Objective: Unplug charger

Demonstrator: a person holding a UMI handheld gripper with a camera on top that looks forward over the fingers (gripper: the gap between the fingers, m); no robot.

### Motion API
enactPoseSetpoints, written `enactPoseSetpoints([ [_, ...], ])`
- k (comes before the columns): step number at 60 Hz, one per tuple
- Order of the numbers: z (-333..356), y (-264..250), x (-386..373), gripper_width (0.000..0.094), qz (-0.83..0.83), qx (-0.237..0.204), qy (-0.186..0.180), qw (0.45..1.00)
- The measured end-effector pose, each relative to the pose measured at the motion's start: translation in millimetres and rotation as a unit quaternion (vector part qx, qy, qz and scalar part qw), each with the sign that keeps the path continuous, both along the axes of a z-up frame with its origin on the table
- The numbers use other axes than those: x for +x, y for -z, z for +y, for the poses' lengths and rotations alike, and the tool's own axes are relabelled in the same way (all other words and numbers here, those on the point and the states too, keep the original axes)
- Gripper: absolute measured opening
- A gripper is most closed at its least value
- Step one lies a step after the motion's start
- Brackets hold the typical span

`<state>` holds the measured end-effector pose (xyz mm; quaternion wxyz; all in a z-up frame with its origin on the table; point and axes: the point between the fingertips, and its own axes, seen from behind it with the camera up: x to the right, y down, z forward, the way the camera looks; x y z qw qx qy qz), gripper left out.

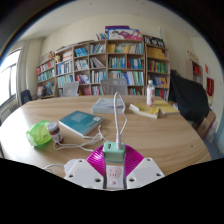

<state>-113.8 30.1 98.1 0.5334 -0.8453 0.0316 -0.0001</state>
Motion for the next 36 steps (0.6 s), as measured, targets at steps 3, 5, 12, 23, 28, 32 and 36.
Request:
enactPoseSetpoints([
  [3,10,-43,6,0.0215,-0.022,0.042,0.006,0.999],
  [5,15,-63,6,0.0214,-0.008,0.052,0.004,0.999],
  [12,13,-97,39,0.0215,0.001,0.059,0.027,0.998],
  [23,-29,-19,100,0.022,-0.018,-0.069,0.05,0.996],
  [28,-64,39,112,0.0224,-0.007,-0.161,0.054,0.985],
  [32,-81,61,119,0.0235,-0.02,-0.198,0.049,0.979],
  [36,-88,77,122,0.0252,-0.028,-0.217,0.046,0.975],
])
